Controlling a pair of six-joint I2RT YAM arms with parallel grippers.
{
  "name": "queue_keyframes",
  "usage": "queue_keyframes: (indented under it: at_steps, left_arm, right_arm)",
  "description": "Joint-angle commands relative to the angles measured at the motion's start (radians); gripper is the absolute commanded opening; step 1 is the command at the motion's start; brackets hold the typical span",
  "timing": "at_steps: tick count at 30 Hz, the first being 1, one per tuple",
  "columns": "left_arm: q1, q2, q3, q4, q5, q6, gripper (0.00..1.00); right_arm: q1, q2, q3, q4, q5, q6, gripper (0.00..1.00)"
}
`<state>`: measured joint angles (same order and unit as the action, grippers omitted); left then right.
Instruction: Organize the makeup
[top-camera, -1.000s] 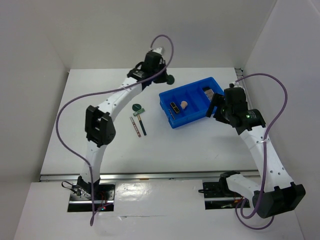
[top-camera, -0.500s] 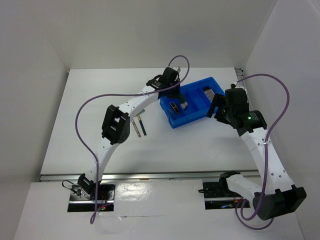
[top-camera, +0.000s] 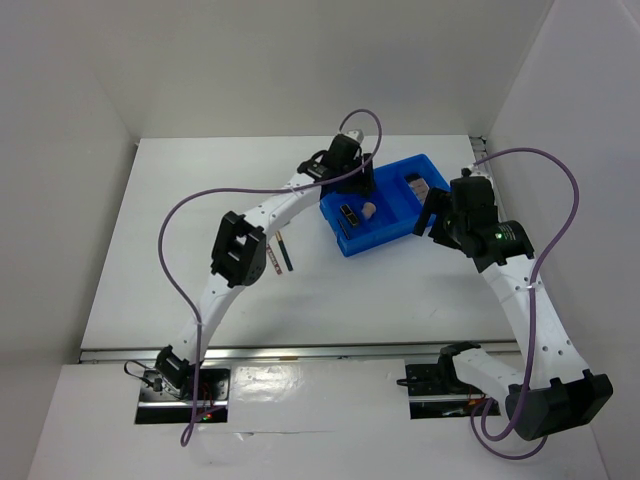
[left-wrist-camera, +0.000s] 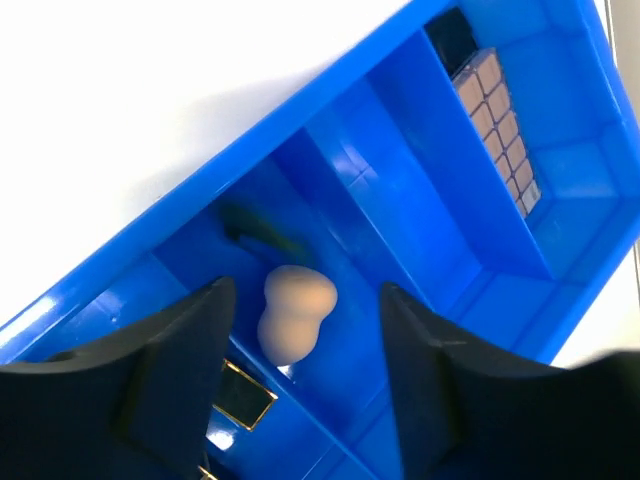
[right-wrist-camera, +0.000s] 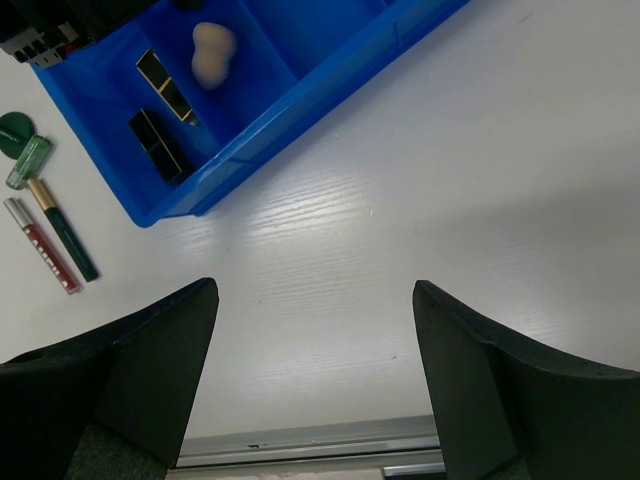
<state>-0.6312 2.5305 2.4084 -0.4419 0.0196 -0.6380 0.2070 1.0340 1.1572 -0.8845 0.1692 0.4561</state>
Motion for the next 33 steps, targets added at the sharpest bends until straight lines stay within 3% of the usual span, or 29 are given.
queue_keyframes:
  at_steps: [1, 8, 10, 14, 19, 23, 28, 33]
  left_arm:
    - [-0.004, -0.042, -0.011, 0.051, -0.012, -0.014, 0.74]
    - [-0.004, -0.306, -0.173, 0.115, -0.001, 0.047, 0.78]
    - [-0.004, -0.436, -0.294, 0.140, -0.064, 0.078, 0.72]
    - [0.050, -0.526, -0.437, 0.138, -0.158, 0.107, 0.63]
    - [0.151, -0.463, -0.437, -0.073, -0.289, 0.086, 0.60]
    - [0.217, -0.377, -0.396, -0.190, -0.359, 0.031, 0.63]
    - [0.291, -0.368, -0.515, -0.150, -0.265, -0.061, 0.65]
    - [0.301, -0.313, -0.506, -0.210, -0.309, -0.118, 0.66]
  right_arm:
    - [0.006, -0.023, 0.030, -0.025, 0.015, 0.009, 0.86]
    - [0.006, -0.023, 0.021, -0.025, 0.004, 0.018, 0.86]
    - [0.006, -0.032, 0.021, -0.016, 0.004, 0.018, 0.86]
    - [0.006, -0.032, 0.021, -0.007, 0.004, 0.018, 0.86]
    - [0.006, -0.032, 0.001, 0.002, -0.007, 0.018, 0.86]
    - [0.006, -0.032, 0.001, 0.012, -0.016, 0.018, 0.86]
    - [0.006, -0.032, -0.008, 0.012, -0.025, 0.018, 0.86]
    - [0.006, -0.023, -0.008, 0.021, -0.025, 0.018, 0.86]
